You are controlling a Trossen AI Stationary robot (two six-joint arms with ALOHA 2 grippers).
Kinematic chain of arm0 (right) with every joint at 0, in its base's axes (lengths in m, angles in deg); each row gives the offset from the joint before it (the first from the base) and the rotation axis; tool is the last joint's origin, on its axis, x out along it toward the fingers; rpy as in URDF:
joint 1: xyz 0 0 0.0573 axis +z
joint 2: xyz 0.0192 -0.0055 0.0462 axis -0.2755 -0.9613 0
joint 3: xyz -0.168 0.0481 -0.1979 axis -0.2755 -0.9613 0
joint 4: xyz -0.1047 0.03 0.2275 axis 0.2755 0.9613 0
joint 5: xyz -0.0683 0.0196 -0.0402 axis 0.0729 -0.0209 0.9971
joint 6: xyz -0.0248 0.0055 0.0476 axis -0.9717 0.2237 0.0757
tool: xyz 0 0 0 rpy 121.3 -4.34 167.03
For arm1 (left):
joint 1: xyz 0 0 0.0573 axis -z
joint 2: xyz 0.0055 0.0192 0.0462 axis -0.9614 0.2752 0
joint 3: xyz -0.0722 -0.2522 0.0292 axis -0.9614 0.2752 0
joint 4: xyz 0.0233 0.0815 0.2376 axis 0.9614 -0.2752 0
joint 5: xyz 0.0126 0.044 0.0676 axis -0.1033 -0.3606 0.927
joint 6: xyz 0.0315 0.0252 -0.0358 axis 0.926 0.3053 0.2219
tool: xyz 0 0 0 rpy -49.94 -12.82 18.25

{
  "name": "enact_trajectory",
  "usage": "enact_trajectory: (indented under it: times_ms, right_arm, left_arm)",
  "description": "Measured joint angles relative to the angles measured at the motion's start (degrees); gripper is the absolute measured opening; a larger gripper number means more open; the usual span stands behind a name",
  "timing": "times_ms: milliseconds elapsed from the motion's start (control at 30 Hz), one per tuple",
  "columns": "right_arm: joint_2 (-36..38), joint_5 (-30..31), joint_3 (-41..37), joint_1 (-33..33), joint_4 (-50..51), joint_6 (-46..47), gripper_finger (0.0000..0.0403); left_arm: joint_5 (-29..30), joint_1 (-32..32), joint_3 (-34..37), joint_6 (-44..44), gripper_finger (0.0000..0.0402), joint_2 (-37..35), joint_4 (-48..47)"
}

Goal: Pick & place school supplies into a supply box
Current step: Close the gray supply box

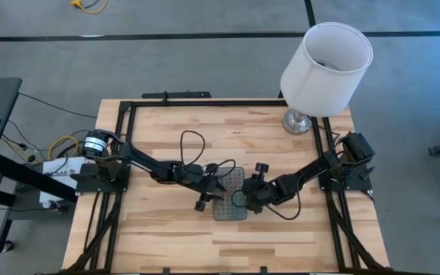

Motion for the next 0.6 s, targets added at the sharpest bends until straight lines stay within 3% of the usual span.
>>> enact_trajectory:
  times_ms: [200, 367, 500, 600]
  right_arm:
    - [1.0, 2.1, 0.3, 0.3, 6.8, 4.8, 0.0085]
    - [4.6, 8.8, 0.3, 2.5, 16.4, 13.5, 0.0085]
    - [8.0, 14.7, 0.4, 6.3, 16.4, 15.7, 0.0085]
    - [9.4, 18.8, 0.4, 9.6, 11.9, 12.0, 0.0085]
  left_arm:
    - [-0.4, -0.6, 0.0, -0.1, 0.0146, 0.1, 0.3]
    - [-0.4, -0.6, 0.1, -0.2, 0.0146, 0.2, 0.4]
    - [-0.5, -0.7, 0.2, -0.2, 0.0146, 0.3, 0.8]
    - [-0.6, -0.7, 0.2, -0.2, 0.0146, 0.3, 0.9]
